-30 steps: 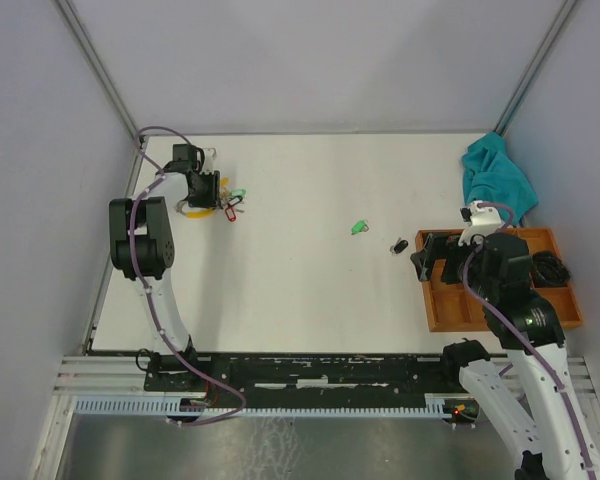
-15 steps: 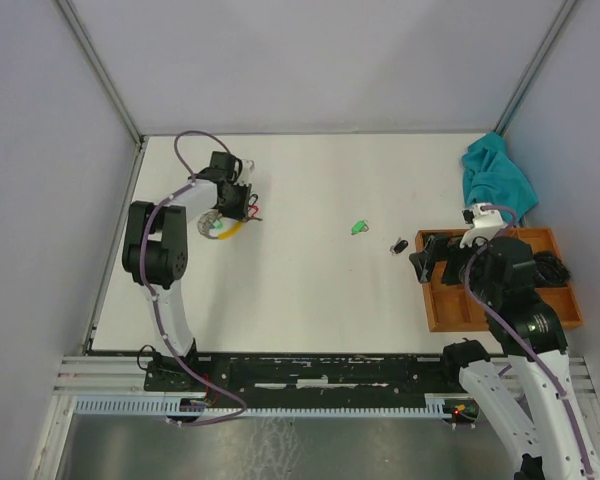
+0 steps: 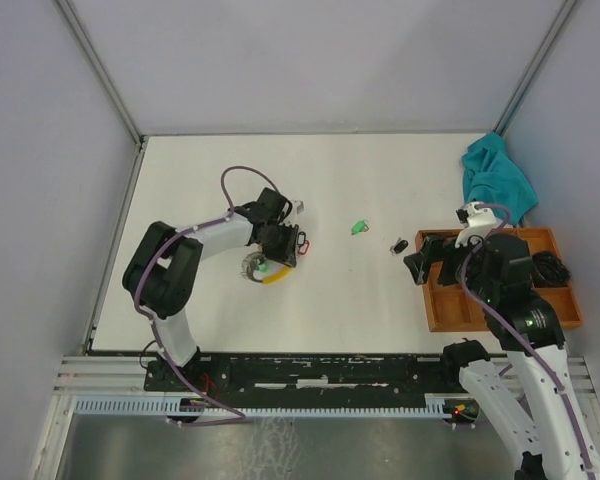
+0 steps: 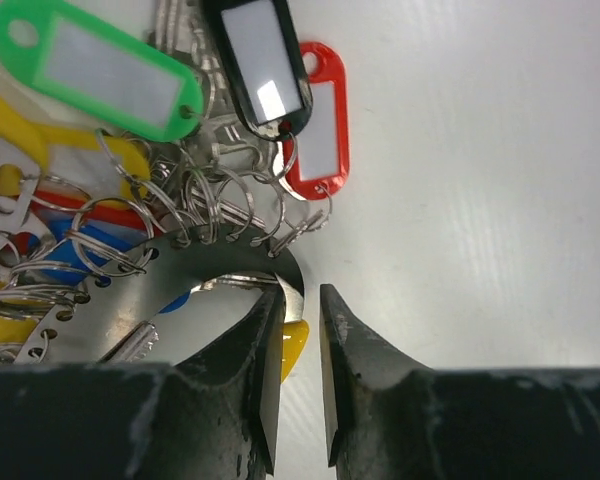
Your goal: Put the keys on the keyring
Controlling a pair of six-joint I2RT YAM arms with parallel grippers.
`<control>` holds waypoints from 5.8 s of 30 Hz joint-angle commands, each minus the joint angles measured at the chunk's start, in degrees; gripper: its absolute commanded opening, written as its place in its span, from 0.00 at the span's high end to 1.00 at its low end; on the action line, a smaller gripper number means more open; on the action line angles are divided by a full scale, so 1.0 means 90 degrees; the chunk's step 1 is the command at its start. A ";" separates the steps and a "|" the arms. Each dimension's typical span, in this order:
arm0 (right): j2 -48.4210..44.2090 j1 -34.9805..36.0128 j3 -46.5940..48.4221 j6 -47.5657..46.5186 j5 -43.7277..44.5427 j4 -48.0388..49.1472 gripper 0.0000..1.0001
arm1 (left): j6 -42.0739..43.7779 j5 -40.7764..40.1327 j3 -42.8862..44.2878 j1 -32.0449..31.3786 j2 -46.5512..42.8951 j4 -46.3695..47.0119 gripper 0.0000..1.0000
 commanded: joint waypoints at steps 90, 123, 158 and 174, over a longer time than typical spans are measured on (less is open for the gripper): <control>0.6024 0.3509 0.2282 -0.0289 -0.0419 0.1620 0.99 | -0.3016 0.0022 -0.5004 -0.0136 -0.4671 0.5269 0.34; 0.6293 0.3839 0.4027 -0.2991 -0.1253 -0.0617 0.99 | -0.1447 0.2777 -0.5035 -0.0263 -0.3211 0.9875 0.35; 0.6599 0.4064 0.4273 -0.3567 -0.1687 -0.0935 0.98 | -0.0745 0.4037 -0.4882 -0.0456 -0.3045 0.9690 0.97; 0.3893 0.2501 0.1505 -0.1277 -0.1805 0.2004 0.50 | -0.1133 0.1102 -0.5928 -0.0460 -0.4666 0.9522 0.97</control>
